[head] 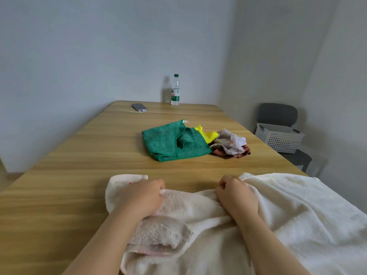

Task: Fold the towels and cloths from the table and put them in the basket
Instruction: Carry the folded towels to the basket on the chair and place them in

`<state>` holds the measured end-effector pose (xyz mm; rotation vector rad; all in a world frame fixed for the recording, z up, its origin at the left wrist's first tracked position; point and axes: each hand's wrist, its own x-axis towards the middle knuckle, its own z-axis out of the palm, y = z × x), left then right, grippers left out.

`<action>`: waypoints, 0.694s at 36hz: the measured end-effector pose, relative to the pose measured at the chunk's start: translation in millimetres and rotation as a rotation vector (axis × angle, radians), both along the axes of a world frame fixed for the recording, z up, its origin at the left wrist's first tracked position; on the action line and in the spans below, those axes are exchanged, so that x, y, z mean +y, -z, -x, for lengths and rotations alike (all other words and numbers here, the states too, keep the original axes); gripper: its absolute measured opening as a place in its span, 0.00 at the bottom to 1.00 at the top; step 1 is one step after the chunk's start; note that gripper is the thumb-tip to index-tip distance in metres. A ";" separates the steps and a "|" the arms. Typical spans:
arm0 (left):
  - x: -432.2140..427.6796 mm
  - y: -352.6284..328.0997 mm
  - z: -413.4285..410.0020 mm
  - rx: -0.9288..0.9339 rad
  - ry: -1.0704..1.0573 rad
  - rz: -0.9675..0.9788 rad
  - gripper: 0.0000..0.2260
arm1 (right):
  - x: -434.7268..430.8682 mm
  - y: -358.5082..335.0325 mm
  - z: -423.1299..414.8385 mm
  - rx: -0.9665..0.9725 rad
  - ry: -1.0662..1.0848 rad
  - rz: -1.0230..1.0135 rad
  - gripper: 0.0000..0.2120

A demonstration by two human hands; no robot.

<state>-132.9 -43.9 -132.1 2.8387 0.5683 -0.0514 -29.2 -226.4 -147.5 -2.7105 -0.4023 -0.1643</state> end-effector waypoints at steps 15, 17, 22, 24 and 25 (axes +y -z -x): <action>-6.6 -3.5 -0.4 -0.449 -0.229 -0.076 0.16 | -8.3 7.1 -11.1 0.046 -0.075 -0.473 0.30; -2.4 1.9 -0.8 -0.336 -0.209 -0.162 0.20 | -8.3 11.2 -10.7 0.044 -0.088 -0.182 0.27; 9.0 14.1 -7.8 -0.436 -0.066 -0.097 0.14 | -7.2 6.3 -4.5 -0.026 -0.095 -0.176 0.15; 4.5 16.8 -9.7 -0.287 -0.015 0.030 0.24 | -8.3 4.5 -3.1 0.003 -0.113 -0.138 0.14; 1.6 17.0 -9.2 -0.193 -0.016 0.019 0.29 | -9.1 4.4 -2.4 0.035 -0.124 -0.098 0.14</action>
